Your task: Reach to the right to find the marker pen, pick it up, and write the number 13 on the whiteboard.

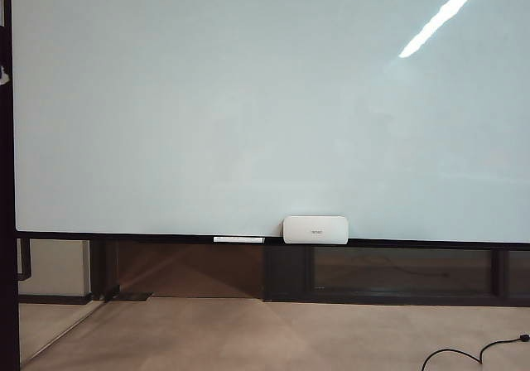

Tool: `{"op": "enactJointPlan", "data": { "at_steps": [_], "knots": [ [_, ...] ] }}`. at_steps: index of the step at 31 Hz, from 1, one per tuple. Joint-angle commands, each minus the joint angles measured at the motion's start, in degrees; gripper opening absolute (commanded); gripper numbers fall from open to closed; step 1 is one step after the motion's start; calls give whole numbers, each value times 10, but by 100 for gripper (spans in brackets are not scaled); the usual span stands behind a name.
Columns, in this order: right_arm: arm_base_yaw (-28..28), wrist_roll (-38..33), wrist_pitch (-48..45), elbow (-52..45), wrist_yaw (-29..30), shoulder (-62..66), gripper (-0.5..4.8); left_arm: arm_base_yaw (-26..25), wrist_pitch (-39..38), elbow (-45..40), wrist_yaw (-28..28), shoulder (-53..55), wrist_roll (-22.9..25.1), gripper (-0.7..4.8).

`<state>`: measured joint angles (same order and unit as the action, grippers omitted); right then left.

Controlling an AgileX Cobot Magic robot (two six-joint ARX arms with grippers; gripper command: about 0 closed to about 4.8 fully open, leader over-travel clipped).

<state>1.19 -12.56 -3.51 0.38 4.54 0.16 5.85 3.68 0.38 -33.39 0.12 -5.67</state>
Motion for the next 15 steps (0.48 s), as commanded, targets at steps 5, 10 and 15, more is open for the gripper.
{"op": "enactJointPlan", "data": {
  "at_steps": [5,10,15],
  "knots": [
    [0,-25,-50,3,-3,0,-1,4,36,2,-15,0,-28,-5],
    [0,-25,-76,9,-3,0,-1,4,37,2,-39,7,-58,-5],
    [0,-24,-74,27,-4,0,-1,3,37,3,-24,24,-47,-5]
  ]
}}
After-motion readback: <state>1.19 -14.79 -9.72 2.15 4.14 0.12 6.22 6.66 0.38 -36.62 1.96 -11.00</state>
